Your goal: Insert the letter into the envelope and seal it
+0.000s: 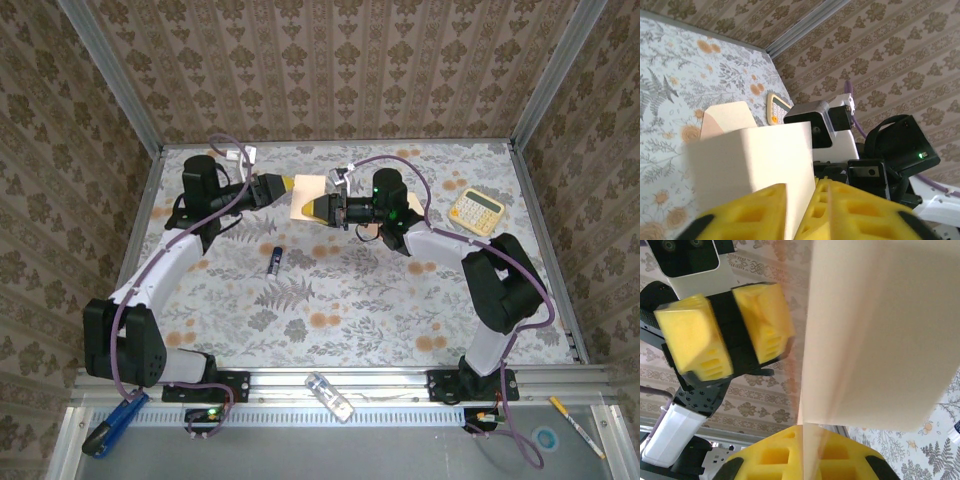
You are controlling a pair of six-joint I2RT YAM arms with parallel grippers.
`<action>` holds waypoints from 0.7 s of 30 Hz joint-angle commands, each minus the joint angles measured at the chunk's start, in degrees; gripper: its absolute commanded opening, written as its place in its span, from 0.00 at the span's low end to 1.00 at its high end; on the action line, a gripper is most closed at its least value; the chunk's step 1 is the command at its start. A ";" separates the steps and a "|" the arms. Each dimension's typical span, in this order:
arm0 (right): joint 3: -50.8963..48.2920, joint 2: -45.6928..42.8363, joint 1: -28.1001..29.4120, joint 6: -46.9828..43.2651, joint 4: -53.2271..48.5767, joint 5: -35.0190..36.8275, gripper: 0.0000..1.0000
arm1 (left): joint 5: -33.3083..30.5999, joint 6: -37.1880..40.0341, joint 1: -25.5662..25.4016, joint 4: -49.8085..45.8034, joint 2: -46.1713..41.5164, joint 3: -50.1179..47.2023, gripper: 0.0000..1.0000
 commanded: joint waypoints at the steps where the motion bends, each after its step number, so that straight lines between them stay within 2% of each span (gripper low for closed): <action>1: 1.28 -1.52 -0.17 -1.31 -0.66 -0.31 0.00 | 0.61 4.89 0.31 -3.53 -1.48 1.47 0.38; 3: 1.38 -1.46 -0.17 -1.27 -0.57 -0.31 0.00 | -0.07 8.77 0.14 -8.46 -1.74 2.56 0.46; 6: 1.43 -1.51 -0.21 -1.22 -0.48 -0.31 0.00 | -1.73 14.31 -0.22 -15.54 -1.93 4.08 0.53; 14: 2.42 -1.00 0.09 -0.59 -0.13 -0.58 0.00 | -1.86 16.09 -1.03 -17.42 -0.51 4.40 0.53; 21: 2.89 -0.03 0.76 0.33 1.17 -0.66 0.00 | 1.49 10.73 -2.59 -9.70 2.49 3.83 0.49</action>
